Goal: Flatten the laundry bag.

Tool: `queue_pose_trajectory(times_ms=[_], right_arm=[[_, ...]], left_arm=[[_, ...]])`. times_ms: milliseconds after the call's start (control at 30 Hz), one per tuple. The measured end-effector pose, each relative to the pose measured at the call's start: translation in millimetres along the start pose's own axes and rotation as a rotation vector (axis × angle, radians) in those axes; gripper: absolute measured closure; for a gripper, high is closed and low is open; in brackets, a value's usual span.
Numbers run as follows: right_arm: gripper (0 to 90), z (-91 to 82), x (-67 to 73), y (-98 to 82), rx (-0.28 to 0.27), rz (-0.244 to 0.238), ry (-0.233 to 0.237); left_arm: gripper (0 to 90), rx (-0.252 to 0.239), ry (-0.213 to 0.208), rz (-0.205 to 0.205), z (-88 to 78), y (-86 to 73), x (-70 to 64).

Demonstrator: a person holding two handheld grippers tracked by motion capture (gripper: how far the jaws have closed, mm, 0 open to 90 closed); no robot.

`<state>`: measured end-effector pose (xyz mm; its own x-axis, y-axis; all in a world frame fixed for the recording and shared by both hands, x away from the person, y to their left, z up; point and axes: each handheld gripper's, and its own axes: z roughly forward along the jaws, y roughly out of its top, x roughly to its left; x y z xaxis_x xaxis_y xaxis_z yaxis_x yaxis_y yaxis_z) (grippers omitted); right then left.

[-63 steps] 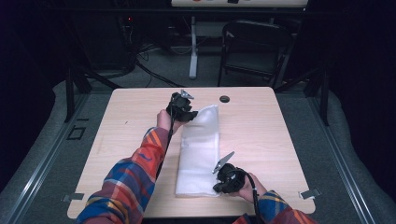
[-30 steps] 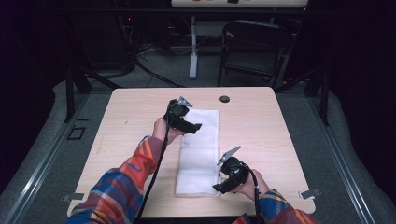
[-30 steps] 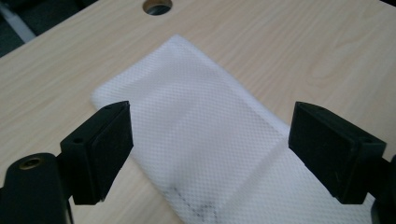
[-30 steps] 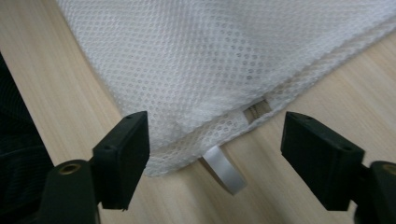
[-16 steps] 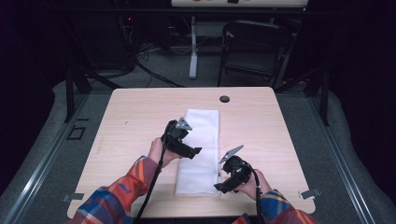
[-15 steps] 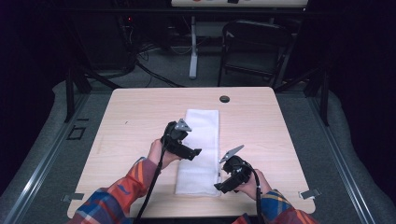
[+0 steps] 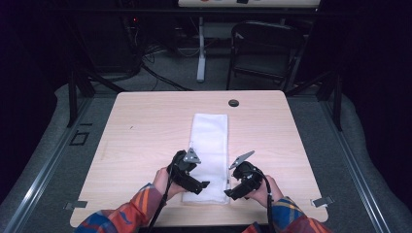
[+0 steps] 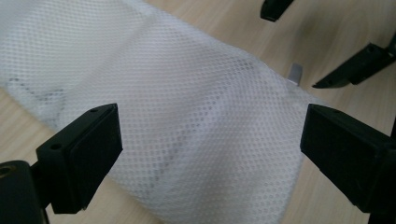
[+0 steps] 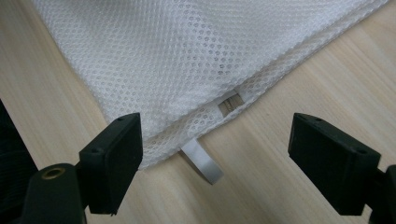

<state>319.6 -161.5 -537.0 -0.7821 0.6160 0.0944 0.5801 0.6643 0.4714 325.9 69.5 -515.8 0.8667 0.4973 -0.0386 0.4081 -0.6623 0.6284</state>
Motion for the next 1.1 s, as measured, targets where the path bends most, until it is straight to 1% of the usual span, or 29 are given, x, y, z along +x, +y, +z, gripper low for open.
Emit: queue_pose_trajectory(times_ms=[67,133,167,200,233,300,500,567,633,667,733,800,833,900,967,1000,1067,1100], right_arm=[[18.1,0.6,-1.1,-0.7,-0.01,-0.001,-0.004],[18.8,0.3,-2.2,-0.7,0.001,-0.002,-0.001],[20.0,0.5,-2.4,-0.9,0.002,0.0,-0.001],[20.2,1.3,-2.0,-1.4,-0.006,0.008,-0.002],[21.0,1.7,-1.9,-1.6,-0.006,0.009,-0.001],[23.0,1.8,-2.0,-1.7,-0.006,0.008,0.0],[28.7,2.4,-3.9,-2.2,-0.006,0.001,-0.005],[30.3,2.9,-4.2,-2.4,-0.005,0.002,-0.005],[34.6,3.5,-4.3,-2.7,-0.005,0.001,0.001],[35.3,4.4,-4.2,-2.8,-0.008,0.001,0.008],[39.1,4.8,-4.3,-2.8,-0.004,-0.01,0.0],[41.9,5.0,-3.9,-2.7,0.002,-0.009,-0.001],[43.3,5.0,-4.2,-2.7,0.004,-0.01,0.001],[45.7,5.0,-4.8,-2.5,0.013,-0.018,0.003],[46.5,5.5,-4.8,-2.5,0.016,-0.019,0.007],[47.1,5.7,-4.7,-2.5,0.017,-0.02,0.006],[48.2,6.1,-4.2,-2.4,0.015,-0.021,0.009],[48.4,6.1,-4.0,-2.3,0.015,-0.022,0.009]], left_arm=[[5.6,0.007,-0.015,0.014,4.1,-0.1,-6.1],[6.7,0.021,-0.03,0.034,8.0,-0.4,-10.9],[8.7,0.027,-0.037,0.042,10.5,-1.0,-13.2],[12.0,0.032,-0.046,0.047,13.0,-1.9,-15.1],[13.2,0.035,-0.051,0.05,14.8,-2.5,-16.7],[14.3,0.051,-0.065,0.059,18.6,-3.5,-19.7],[16.5,0.062,-0.09,0.085,26.4,-5.6,-27.4],[20.2,0.077,-0.104,0.101,29.9,-7.0,-30.0],[24.3,0.09,-0.11,0.107,32.8,-8.4,-32.5],[25.8,0.097,-0.112,0.113,33.9,-8.8,-33.4],[27.8,0.111,-0.113,0.127,37.2,-10.0,-36.6],[30.2,0.123,-0.117,0.142,39.3,-10.6,-38.9],[31.5,0.126,-0.114,0.145,40.2,-10.9,-39.8],[36.9,0.137,-0.104,0.149,42.1,-11.3,-40.4],[39.0,0.152,-0.101,0.16,44.2,-12.1,-39.5],[42.4,0.154,-0.097,0.162,45.1,-12.6,-39.6],[45.4,0.157,-0.096,0.166,46.1,-13.6,-39.6],[48.0,0.151,-0.093,0.167,46.3,-13.8,-38.8]])
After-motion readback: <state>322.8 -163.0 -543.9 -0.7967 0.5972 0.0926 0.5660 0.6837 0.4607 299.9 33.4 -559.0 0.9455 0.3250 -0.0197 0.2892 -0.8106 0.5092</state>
